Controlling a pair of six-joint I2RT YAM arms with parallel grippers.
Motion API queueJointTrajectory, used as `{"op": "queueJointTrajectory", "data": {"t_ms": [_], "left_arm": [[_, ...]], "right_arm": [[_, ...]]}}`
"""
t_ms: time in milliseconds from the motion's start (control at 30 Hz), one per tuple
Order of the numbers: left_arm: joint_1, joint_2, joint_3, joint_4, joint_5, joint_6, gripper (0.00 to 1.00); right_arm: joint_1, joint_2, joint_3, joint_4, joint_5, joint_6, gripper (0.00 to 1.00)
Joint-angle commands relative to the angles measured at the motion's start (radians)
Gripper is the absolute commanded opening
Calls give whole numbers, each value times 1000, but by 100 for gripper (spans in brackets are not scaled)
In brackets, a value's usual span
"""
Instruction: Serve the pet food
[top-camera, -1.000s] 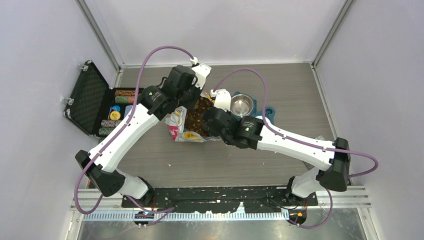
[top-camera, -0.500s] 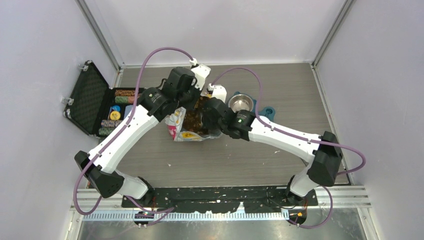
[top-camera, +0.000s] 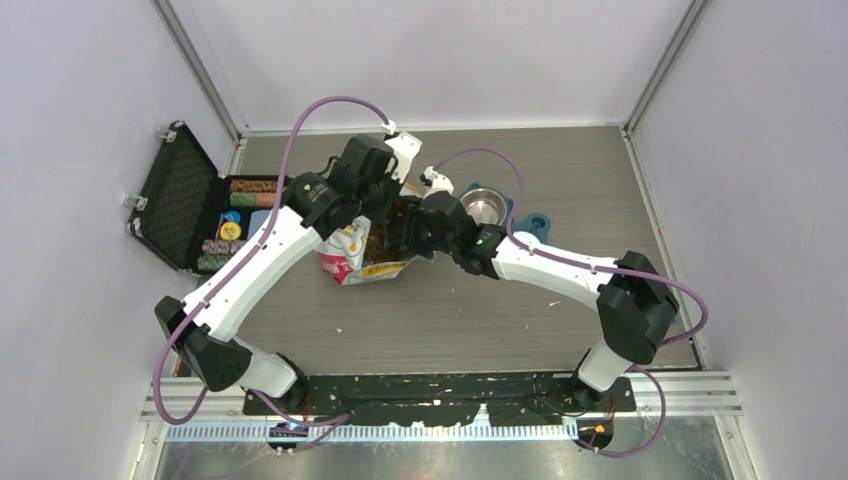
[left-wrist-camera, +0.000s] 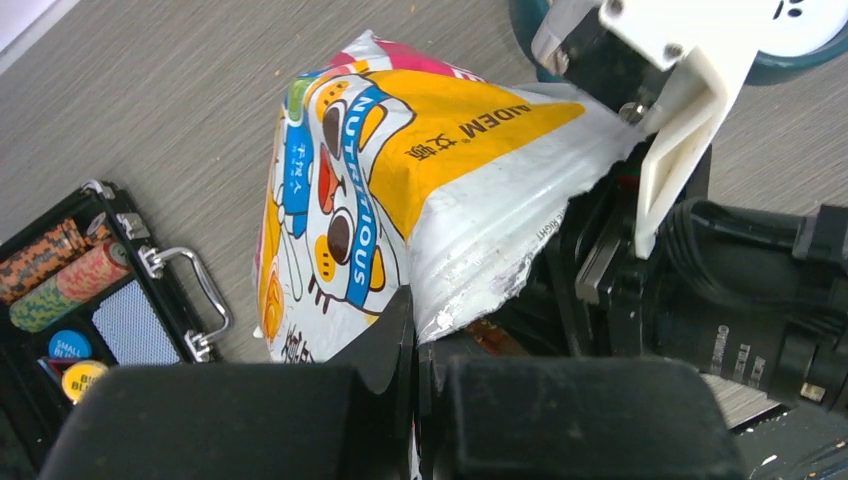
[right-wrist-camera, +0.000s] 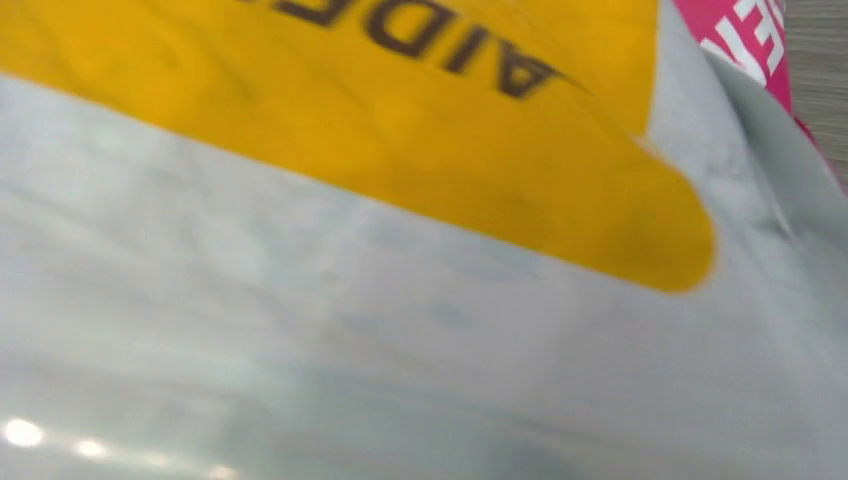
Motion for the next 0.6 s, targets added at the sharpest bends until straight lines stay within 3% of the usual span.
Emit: {"op": "queueJointTrajectory", "data": {"t_ms": [0, 400, 567], "left_arm": [[-25, -40, 61, 154, 75, -17, 0], [-25, -77, 51, 182, -78, 9, 0], [-25, -83, 68, 191, -113, 2, 0]], "right_arm": [[17, -3, -79, 288, -312, 195, 5], [-20, -257, -273, 410, -186, 268, 5], [-25, -358, -283, 339, -82, 227, 5]]}}
